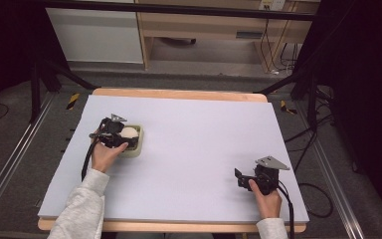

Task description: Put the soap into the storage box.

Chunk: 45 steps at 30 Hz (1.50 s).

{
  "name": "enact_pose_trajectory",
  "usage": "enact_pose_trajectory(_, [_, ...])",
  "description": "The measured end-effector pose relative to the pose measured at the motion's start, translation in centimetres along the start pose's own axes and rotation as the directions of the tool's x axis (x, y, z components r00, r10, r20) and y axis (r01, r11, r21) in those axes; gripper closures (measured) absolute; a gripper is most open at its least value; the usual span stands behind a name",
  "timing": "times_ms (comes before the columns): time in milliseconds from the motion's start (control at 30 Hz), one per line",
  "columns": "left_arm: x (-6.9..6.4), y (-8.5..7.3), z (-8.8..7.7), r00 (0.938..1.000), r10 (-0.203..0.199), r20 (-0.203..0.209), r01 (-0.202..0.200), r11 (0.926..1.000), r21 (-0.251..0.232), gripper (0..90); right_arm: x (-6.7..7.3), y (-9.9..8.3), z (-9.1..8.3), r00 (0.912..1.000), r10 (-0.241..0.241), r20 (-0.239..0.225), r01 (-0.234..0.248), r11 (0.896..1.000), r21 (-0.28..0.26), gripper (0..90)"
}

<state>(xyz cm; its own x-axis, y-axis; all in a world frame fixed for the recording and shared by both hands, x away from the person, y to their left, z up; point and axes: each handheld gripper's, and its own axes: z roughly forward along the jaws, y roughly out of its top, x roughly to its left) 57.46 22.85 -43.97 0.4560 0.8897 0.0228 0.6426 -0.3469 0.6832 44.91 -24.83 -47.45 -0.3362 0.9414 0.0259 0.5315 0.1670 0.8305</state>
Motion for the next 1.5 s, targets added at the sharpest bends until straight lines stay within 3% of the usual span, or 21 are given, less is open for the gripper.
enact_pose_trajectory(467, [-0.1, -0.3, 0.6, 0.9999, 0.007, -0.009, -0.007, 0.9997, 0.022, 24.0, -0.1, 0.0, -0.1, 1.0, -0.004, 0.004, 0.004, 1.0, -0.004, 4.5])
enact_pose_trajectory(900, [-0.2, -0.5, 0.5, 0.9998, 0.01, -0.02, -0.01, 0.9999, 0.003, 22.0, 0.0, 0.0, -0.1, 1.0, 0.001, 0.002, -0.001, 1.0, -0.003, 4.5])
enact_pose_trajectory(967, [-0.1, -0.3, -0.1, 0.9998, 0.002, -0.019, -0.003, 0.9992, -0.04, 21.0, -0.1, 0.0, -0.2, 1.0, 0.002, 0.001, -0.002, 1.0, -0.003, 4.5])
enact_pose_trajectory(1167, [-0.4, -0.2, -1.3, 0.9997, -0.021, -0.01, 0.02, 0.9943, -0.104, 19.5, 0.0, 0.0, -0.3, 1.0, 0.006, 0.0, -0.006, 1.0, -0.005, 4.5])
enact_pose_trajectory(1367, [-1.2, -0.1, -2.3, 1.0, 0.003, -0.006, -0.004, 0.9927, -0.12, 19.0, -0.4, 0.0, -0.3, 0.9998, 0.013, 0.011, -0.013, 1.0, -0.01, 4.5])
enact_pose_trajectory(1500, [-2.3, -0.5, -3.7, 1.0, 0.009, 0.003, -0.009, 0.9833, -0.182, 22.3, -0.5, -0.1, -0.3, 0.9998, 0.013, 0.017, -0.013, 1.0, -0.012, 4.5])
